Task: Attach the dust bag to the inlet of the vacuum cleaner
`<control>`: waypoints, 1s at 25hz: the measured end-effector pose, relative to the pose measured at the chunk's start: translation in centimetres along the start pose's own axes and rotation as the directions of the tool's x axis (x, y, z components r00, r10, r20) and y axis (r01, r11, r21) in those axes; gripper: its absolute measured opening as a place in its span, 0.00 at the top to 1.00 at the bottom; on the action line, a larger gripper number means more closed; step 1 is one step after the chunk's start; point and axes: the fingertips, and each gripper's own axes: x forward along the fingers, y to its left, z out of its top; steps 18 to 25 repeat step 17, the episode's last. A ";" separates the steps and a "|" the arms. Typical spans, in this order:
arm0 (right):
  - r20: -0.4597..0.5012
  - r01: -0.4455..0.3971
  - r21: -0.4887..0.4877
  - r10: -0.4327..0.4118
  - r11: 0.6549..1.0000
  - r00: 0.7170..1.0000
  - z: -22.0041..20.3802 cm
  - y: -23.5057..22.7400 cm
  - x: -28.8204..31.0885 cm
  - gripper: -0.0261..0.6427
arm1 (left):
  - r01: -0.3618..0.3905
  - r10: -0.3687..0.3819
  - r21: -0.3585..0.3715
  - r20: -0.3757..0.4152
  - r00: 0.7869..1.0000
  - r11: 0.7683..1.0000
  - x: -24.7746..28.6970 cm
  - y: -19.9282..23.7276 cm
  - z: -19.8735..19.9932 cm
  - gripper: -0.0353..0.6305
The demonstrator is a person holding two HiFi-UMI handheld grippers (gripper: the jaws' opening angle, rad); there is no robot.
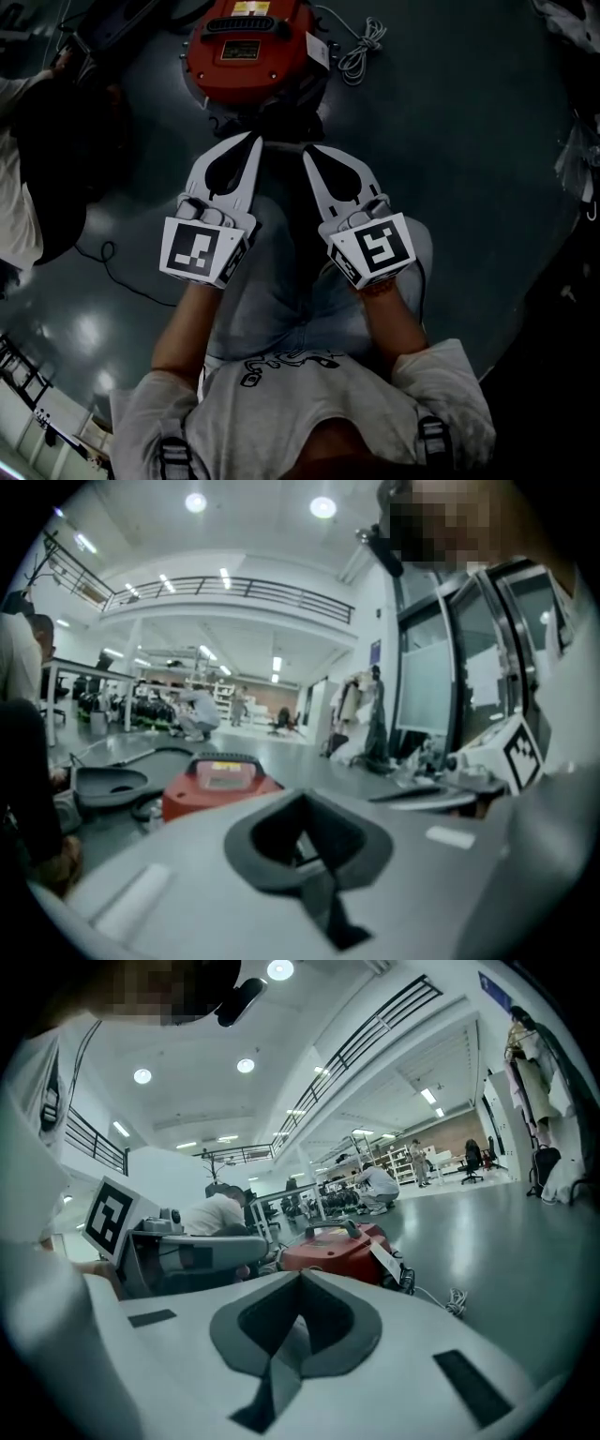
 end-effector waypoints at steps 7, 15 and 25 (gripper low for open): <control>0.007 0.020 0.016 -0.020 1.000 1.000 -0.1 -0.7 -0.4 0.94 | 0.006 -0.005 0.016 -0.047 0.999 1.000 0.6 0.1 -1.2 0.94; 0.010 0.015 0.019 -0.015 1.000 1.000 0.0 -0.9 -0.4 0.94 | 0.023 -0.018 0.071 -0.076 0.997 0.997 1.1 -1.0 -1.3 0.94; 0.012 0.012 0.022 -0.012 1.000 1.000 0.0 -0.9 -0.4 0.94 | 0.023 -0.015 0.091 -0.083 0.996 0.996 1.2 -1.2 -1.3 0.94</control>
